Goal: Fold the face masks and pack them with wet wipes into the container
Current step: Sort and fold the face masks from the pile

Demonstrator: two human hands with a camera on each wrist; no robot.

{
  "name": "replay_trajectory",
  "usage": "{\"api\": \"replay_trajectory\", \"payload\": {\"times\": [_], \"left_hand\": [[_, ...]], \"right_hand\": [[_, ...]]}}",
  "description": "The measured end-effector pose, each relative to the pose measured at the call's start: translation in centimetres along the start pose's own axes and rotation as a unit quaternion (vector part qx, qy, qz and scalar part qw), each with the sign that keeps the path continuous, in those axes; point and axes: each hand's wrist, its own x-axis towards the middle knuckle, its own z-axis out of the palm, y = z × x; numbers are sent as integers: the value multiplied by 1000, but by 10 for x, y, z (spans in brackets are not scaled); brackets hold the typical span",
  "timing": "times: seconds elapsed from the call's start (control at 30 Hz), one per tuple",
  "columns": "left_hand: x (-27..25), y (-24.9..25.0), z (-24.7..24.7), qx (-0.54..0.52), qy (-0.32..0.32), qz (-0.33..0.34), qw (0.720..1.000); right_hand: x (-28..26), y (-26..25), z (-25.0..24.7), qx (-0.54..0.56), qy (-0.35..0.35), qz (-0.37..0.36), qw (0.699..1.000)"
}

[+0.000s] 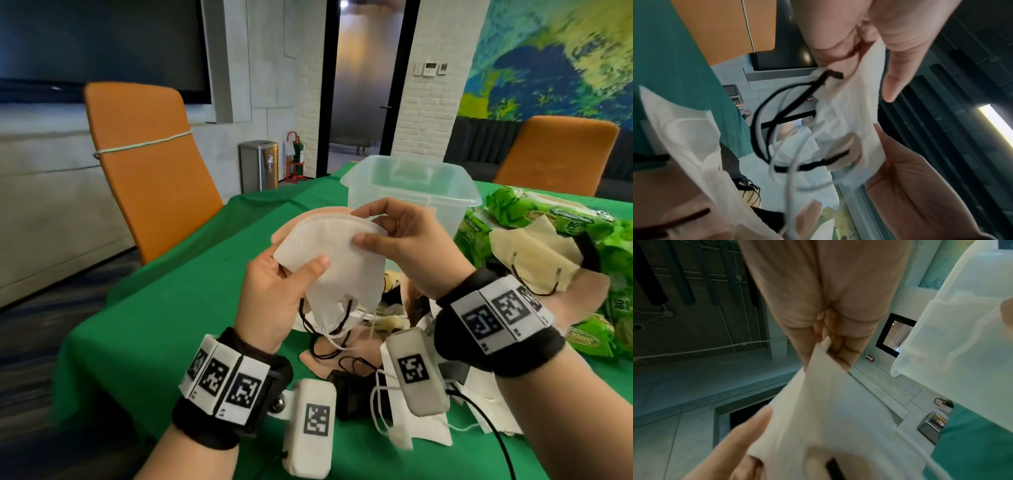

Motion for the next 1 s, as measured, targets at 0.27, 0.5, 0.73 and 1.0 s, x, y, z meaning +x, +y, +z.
{"api": "replay_trajectory", "payload": {"times": [0.27,0.5,0.73,1.0], "left_hand": [[-1,-10,2,14,58,17,998],[-1,-4,-4,-5,66,4,998],[2,2,-14,16,69,-8,997],[-3,5,-17,68,19,4,998]], "right_hand": [[-5,0,-3,-20,-13,9,1000],[-16,-14,1,-89,-141,-38,985],[-8,-13,-11,-262,-65,-108,957],[0,-22,1,-376,-87,-203,900]]}}
